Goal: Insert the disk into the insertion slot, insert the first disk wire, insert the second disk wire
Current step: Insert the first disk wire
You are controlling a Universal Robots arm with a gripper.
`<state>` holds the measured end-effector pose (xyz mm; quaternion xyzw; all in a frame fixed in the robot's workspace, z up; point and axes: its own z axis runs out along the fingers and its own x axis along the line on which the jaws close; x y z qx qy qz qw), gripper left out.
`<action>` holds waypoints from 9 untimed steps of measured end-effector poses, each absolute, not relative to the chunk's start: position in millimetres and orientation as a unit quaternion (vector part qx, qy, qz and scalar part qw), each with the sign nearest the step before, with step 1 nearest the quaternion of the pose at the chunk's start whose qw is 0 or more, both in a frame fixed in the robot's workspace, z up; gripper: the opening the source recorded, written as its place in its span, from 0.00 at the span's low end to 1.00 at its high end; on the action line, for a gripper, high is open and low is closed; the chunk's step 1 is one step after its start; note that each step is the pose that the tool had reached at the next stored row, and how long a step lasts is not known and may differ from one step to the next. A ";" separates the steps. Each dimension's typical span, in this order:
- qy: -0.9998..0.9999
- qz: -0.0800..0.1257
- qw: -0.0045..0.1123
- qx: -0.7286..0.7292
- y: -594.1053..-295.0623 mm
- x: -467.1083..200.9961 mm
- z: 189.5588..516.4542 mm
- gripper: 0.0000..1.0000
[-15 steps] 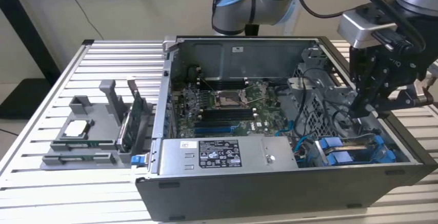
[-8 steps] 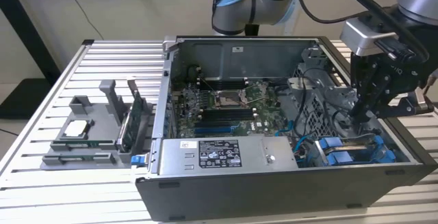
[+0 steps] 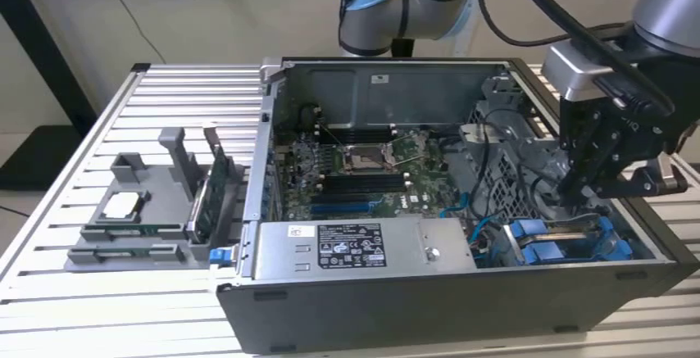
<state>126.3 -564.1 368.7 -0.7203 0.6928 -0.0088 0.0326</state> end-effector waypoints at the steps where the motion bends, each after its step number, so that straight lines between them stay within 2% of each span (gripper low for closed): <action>1: 0.697 -0.009 0.032 -0.717 -564.5 126.3 367.8 0.19; 9: 0.710 -0.002 0.025 -0.704 -568.8 126.9 364.1 0.19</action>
